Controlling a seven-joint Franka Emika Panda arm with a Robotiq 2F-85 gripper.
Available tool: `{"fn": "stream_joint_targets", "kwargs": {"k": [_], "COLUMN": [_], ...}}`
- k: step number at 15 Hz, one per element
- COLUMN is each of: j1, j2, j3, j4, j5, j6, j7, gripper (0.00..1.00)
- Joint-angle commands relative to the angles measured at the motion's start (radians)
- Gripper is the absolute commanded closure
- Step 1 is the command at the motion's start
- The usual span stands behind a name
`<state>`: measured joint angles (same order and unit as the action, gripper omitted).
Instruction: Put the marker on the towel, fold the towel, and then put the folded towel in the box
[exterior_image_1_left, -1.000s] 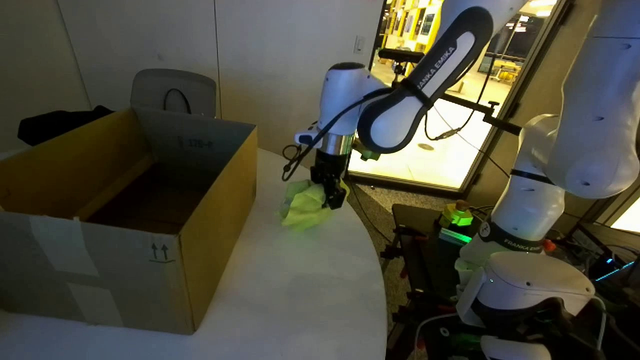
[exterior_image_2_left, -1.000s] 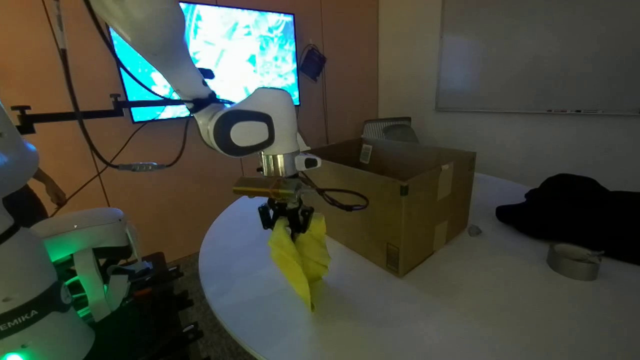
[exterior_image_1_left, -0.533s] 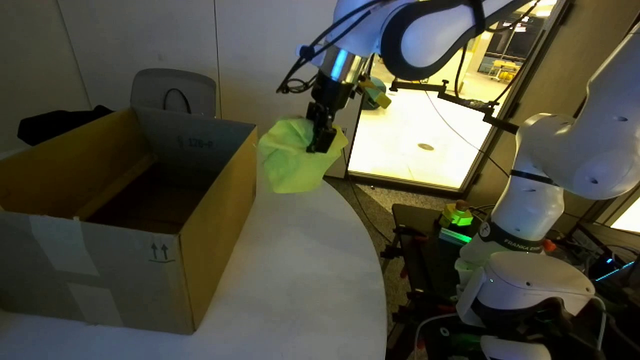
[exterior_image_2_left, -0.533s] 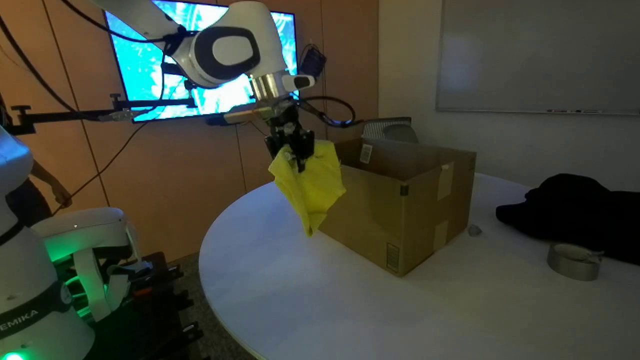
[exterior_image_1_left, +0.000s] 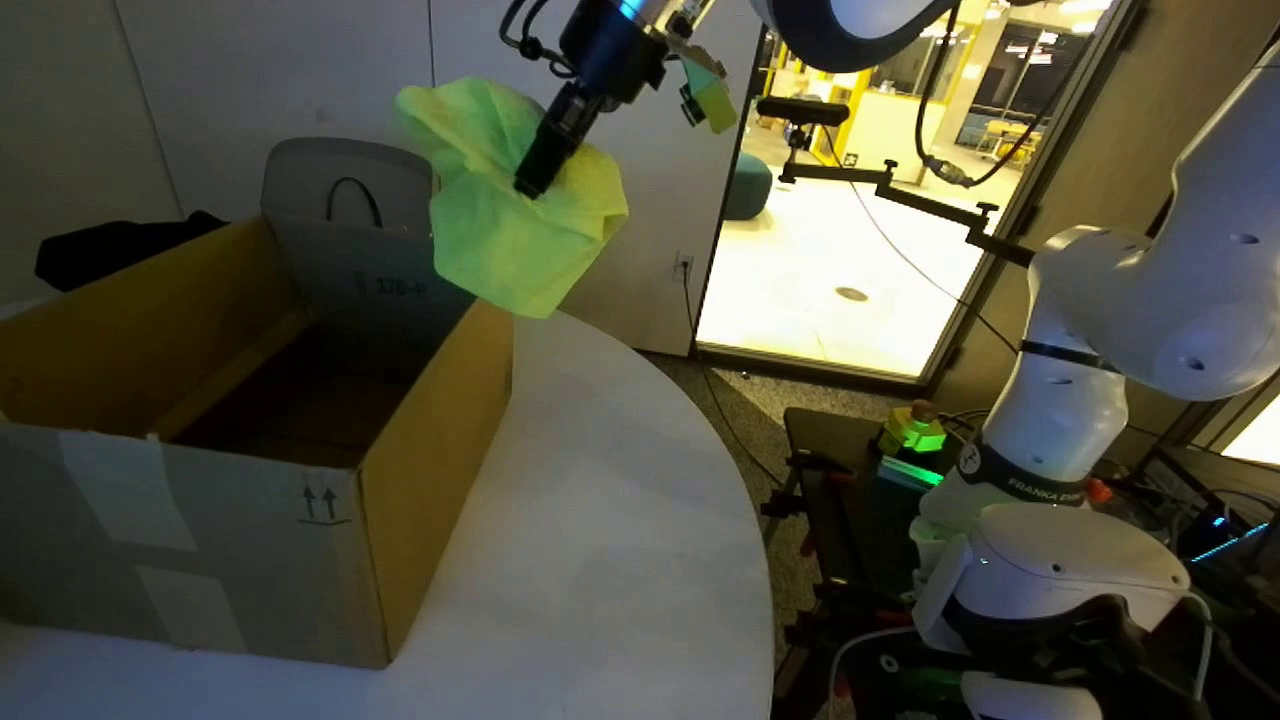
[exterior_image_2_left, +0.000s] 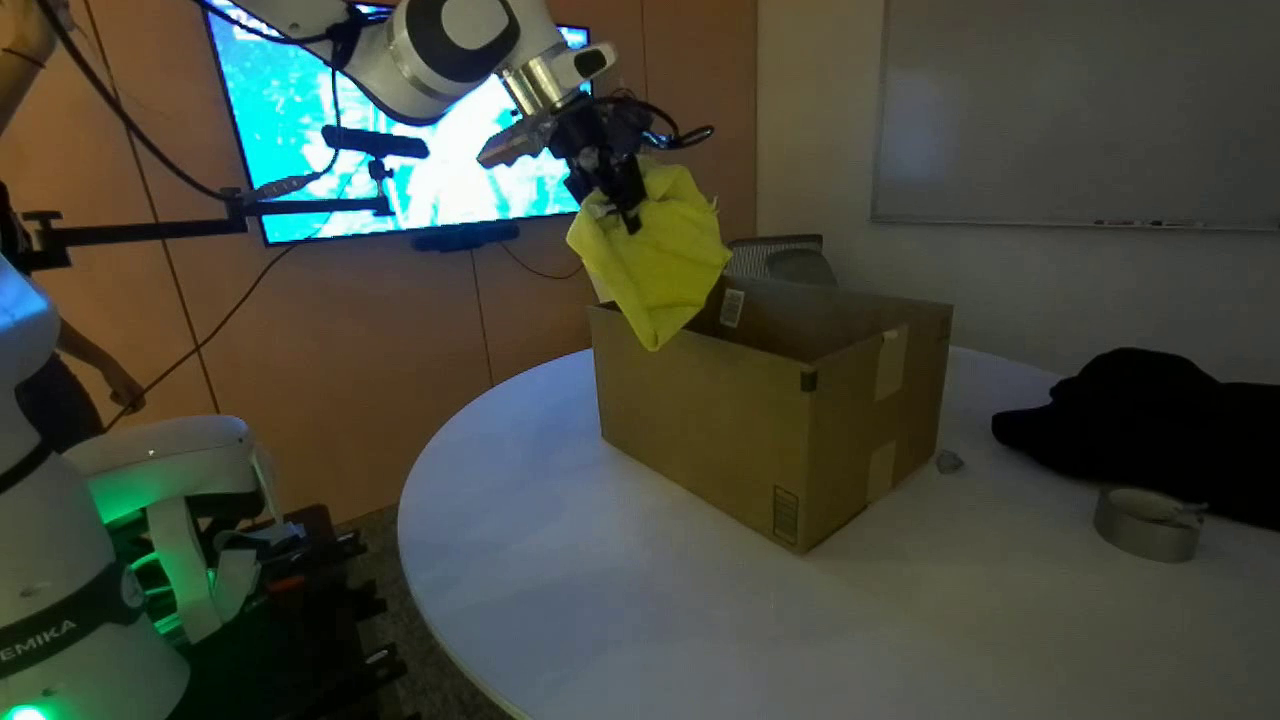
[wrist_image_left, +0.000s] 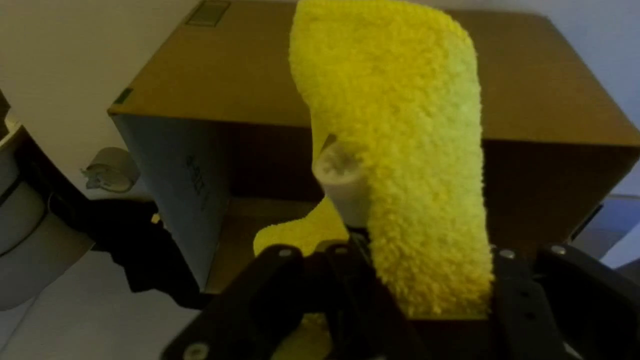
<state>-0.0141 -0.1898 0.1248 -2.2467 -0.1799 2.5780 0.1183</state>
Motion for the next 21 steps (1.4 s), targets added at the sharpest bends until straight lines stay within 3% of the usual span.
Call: {"fn": "stream_joint_targets", "kwargs": {"k": [1, 4, 7, 11, 12, 13, 14, 15, 19, 21], "j1": [-0.019, -0.061, -0.008, 0.049, 0.054, 0.056, 0.06, 0.137, 0.164, 0.16], "j2": [0.112, 0.221, 0.373, 0.55, 0.582, 0.606, 0.625, 0.625, 0.585, 0.53], "j3": [0.038, 0.079, 0.066, 0.065, 0.072, 0.078, 0.08, -0.003, -0.039, -0.041], "j4": [0.129, 0.226, 0.357, 0.485, 0.508, 0.525, 0.534, 0.533, 0.487, 0.425], "j5": [-0.116, -0.275, -0.506, -0.535, -0.511, -0.496, -0.496, -0.434, -0.315, -0.233], "j6": [0.09, 0.176, 0.153, 0.119, 0.108, 0.089, 0.079, 0.072, 0.036, 0.027], "j7": [0.265, 0.493, 0.725, 0.754, 0.716, 0.684, 0.668, 0.605, 0.41, 0.297], "gripper": [0.91, 0.91, 0.91, 0.9, 0.53, 0.53, 0.46, 0.39, 0.08, 0.0]}}
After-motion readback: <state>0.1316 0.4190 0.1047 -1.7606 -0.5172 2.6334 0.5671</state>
